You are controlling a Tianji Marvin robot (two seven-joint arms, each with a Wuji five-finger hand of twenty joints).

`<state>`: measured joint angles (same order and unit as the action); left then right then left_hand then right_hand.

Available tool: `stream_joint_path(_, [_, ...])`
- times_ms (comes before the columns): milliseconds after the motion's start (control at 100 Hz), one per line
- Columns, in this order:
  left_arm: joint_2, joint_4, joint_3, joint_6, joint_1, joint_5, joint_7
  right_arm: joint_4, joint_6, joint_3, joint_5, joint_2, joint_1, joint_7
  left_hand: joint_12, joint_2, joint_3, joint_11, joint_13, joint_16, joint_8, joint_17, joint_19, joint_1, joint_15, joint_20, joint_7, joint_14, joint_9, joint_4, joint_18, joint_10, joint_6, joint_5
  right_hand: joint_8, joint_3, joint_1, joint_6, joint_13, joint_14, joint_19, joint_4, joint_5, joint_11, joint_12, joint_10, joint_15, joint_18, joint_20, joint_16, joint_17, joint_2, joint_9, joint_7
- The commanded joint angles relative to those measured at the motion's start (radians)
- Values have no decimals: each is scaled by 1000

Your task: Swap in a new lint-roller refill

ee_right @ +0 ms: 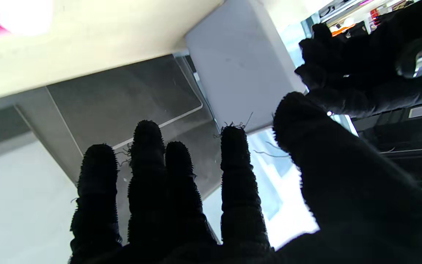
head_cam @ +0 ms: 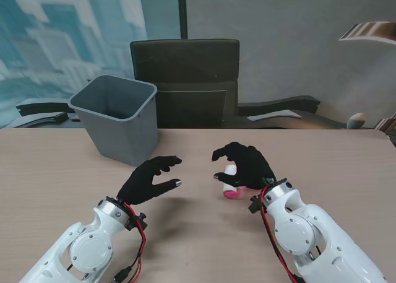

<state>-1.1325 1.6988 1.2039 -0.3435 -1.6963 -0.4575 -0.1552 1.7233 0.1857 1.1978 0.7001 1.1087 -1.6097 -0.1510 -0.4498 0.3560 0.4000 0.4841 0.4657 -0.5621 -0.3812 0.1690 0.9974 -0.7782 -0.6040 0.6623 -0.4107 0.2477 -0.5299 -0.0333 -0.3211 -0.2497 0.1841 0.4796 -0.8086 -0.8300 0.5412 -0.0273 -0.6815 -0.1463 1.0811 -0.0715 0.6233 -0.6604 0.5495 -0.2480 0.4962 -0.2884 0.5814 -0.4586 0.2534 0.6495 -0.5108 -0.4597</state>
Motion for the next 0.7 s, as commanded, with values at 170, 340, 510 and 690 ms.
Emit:
stream_joint_path(170, [-5,-6,-2,14,2,-3,14,-46,0,-24,1,7,-2,-1,31,-24,-13,1,-24,9,-13,-2,-27,12,19,-7,-10,-18,28,23,-8,9,-11,-32,-4,-15,-5,-12,10,18,-1,32,-19,10,6,10,-11,0,-2,0,-12,14,6,13])
stream_joint_path(340, [-6,-25,-18,6,20,-20,2,-66,-1,-34,-23,10,10,2,30,-23,-10,4,-26,7,-13,-7,-28,13,18,-5,-13,-19,31,23,8,7,-7,-35,-4,-6,-4,-11,15,17,0,31,-21,6,10,7,-9,-3,0,-3,-16,5,7,14])
stream_joint_path(510, [-6,-31,-26,6,26,-22,0,-67,-1,-32,-33,11,10,2,30,-23,-8,7,-26,6,-13,-10,-26,13,16,-2,-17,-16,29,22,11,6,-7,-34,-3,-1,-3,-9,16,16,-1,31,-20,6,10,8,-8,-3,0,-3,-18,0,6,14])
stream_joint_path(690, [-6,-31,-25,4,26,-29,-3,-68,2,-26,-23,10,8,-1,29,-23,-7,10,-25,5,-13,-12,-24,13,13,0,-19,-14,25,22,17,6,-6,-33,1,7,-5,-8,23,16,-5,31,-27,10,8,7,-14,-3,-1,-1,-22,-9,11,20])
